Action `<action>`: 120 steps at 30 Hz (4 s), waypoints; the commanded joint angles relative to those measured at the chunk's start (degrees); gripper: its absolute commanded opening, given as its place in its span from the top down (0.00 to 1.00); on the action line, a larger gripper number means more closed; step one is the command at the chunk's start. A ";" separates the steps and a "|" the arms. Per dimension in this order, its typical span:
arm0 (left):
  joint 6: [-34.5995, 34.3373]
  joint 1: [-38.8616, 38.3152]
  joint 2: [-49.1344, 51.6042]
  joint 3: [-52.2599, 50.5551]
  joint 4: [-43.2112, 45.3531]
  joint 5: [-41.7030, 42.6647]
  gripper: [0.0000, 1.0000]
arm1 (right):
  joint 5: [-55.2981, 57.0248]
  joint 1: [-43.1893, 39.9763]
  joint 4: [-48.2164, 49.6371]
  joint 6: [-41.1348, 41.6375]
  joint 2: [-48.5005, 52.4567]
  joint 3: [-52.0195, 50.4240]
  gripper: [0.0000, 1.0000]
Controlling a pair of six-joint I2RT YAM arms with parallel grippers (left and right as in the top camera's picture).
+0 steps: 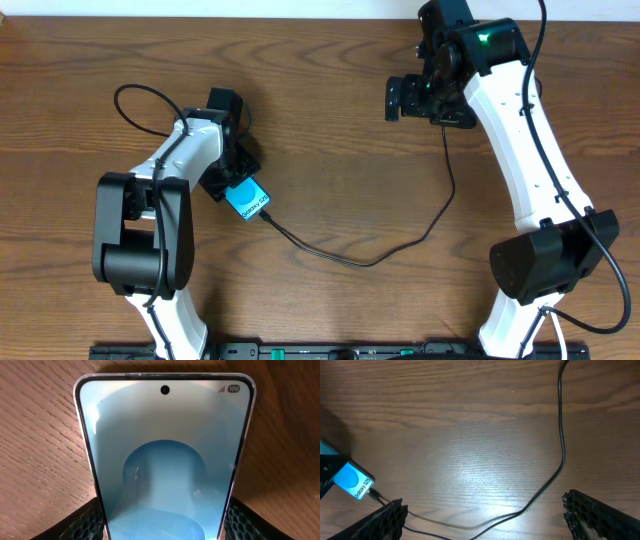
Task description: Plug charger to phone and switch on socket
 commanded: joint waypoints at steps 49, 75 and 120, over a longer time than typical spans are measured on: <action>0.20 -0.02 -1.70 1.44 -0.17 -0.79 0.02 | 0.68 0.04 -1.11 0.28 -1.33 1.07 0.01; 4.96 -0.02 -34.21 1.88 -2.60 -0.79 0.02 | 0.70 -1.70 -1.66 1.20 -1.42 1.07 0.01; 6.86 -0.02 -46.34 1.86 -7.72 -2.49 0.02 | -24.65 -50.60 -10.62 -19.78 -16.94 -2.19 0.01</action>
